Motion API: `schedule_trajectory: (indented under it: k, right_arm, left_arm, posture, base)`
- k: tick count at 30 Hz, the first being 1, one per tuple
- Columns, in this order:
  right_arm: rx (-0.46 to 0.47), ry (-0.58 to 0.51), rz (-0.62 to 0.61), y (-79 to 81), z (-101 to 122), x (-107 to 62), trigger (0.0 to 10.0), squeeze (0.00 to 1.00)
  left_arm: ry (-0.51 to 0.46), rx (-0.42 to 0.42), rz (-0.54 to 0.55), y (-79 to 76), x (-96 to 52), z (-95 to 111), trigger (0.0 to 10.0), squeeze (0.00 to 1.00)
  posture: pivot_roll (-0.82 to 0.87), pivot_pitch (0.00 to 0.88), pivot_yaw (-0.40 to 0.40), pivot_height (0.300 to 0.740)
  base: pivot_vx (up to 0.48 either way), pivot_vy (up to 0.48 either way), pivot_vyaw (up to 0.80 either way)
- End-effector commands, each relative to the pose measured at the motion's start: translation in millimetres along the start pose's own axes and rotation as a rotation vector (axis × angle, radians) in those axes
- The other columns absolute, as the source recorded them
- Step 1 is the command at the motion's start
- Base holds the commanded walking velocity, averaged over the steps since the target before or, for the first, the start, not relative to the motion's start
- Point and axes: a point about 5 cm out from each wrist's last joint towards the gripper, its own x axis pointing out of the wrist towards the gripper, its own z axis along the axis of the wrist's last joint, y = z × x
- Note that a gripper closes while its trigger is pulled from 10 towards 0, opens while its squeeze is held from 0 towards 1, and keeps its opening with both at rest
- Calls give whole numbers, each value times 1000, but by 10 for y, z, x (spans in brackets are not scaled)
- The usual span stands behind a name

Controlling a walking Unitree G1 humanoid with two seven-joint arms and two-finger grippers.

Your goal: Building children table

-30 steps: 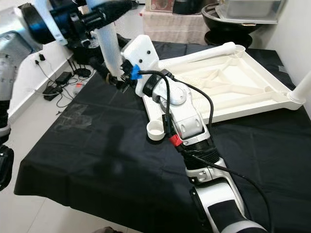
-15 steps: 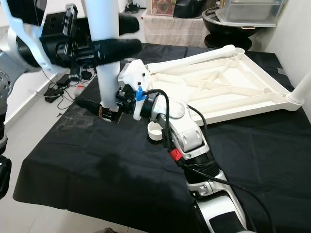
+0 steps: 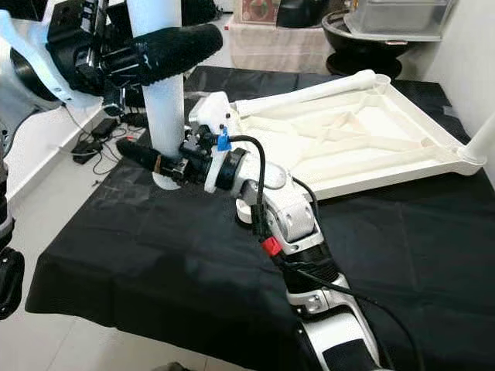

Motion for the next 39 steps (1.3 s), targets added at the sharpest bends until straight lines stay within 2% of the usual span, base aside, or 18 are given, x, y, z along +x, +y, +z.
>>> schedule_trajectory:
  k: [1,2,3,4,5,7,8,14,16,20,24,26,32,39]
  right_arm:
    - [49,-147,-5,-9,183,-25,0,0]
    - [48,-152,1,-1,188,-22,0,0]
    - [45,-161,19,31,204,-15,3176,0]
    - [45,-161,19,31,204,-15,3176,0]
    - [53,-177,28,51,222,-2,10000,0]
    - [72,-200,39,69,247,11,10000,0]
    - [78,-217,45,88,271,28,10000,1000]
    - [74,-228,43,126,291,73,10000,1000]
    - [80,-232,54,158,291,90,10000,0]
    - [83,-229,77,210,279,118,10000,0]
    - [11,-110,82,257,130,179,10000,0]
    - [11,-110,82,257,130,179,10000,0]
    - [-50,-19,-4,178,30,213,10000,0]
    - [-62,-21,-34,153,41,239,10000,0]
  left_arm:
    - [-28,18,-64,-87,16,48,0,0]
    - [-29,18,-62,-86,13,47,0,0]
    - [-32,17,-60,-86,5,45,0,0]
    - [-32,17,-60,-86,5,45,0,0]
    - [-35,16,-58,-87,-4,41,0,0]
    - [-39,15,-55,-88,-14,36,0,0]
    - [-43,13,-52,-92,-22,29,0,0]
    - [-52,10,-51,-109,-29,18,0,0]
    - [-55,9,-50,-115,-28,22,0,0]
    - [-60,10,-51,-121,-27,28,0,0]
    - [-65,10,-54,-127,-25,42,0,0]
    - [-65,10,-54,-127,-25,42,0,0]
    - [-71,11,-63,-143,-16,73,0,0]
    - [-76,9,-67,-143,-17,78,0,0]
  posture:
    - [26,48,46,740]
    - [26,48,46,740]
    - [26,48,46,740]
    - [26,48,46,740]
    - [26,46,46,740]
    - [27,44,45,740]
    - [28,42,44,740]
    - [28,37,44,740]
    - [29,36,43,740]
    - [31,36,42,740]
    - [30,37,43,740]
    - [30,37,43,740]
    - [29,37,48,740]
    - [29,39,51,740]
  base:
    - [0,0,0]
    - [0,0,0]
    - [0,0,0]
    - [0,0,0]
    - [0,0,0]
    - [0,0,0]
    - [0,0,0]
    - [0,0,0]
    - [0,0,0]
    - [0,0,0]
    - [0,0,0]
    - [0,0,0]
    - [0,0,0]
    - [0,0,0]
